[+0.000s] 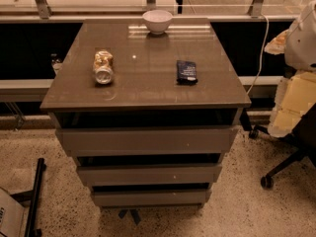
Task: Open middle drawer
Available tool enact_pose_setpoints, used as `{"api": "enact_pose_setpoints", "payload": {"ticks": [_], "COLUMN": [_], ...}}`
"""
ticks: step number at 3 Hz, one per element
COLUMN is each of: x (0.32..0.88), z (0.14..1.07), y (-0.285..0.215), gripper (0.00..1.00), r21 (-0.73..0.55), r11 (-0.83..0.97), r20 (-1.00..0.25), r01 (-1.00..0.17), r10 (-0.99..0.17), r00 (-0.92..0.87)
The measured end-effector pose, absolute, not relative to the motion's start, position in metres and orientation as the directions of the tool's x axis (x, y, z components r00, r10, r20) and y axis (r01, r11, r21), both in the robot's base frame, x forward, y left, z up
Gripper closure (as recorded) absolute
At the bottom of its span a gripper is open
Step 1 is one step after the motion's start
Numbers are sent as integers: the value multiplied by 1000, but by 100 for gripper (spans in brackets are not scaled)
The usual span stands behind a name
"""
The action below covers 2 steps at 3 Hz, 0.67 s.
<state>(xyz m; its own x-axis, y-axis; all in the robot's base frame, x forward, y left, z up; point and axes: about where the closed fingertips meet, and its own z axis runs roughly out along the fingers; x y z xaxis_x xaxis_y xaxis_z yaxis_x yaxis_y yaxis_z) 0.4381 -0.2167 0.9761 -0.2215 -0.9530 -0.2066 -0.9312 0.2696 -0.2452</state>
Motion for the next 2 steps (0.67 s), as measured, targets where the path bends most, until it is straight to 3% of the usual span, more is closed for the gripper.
{"api": "enact_pose_setpoints", "payload": {"ticks": [2], "x": [431], "z": [959], "y": [-210], "gripper": [0], "r21": [-244], "r11": [286], "r20": [-245], "r01": [-927], "r10": [-943], "r00": [-226]}}
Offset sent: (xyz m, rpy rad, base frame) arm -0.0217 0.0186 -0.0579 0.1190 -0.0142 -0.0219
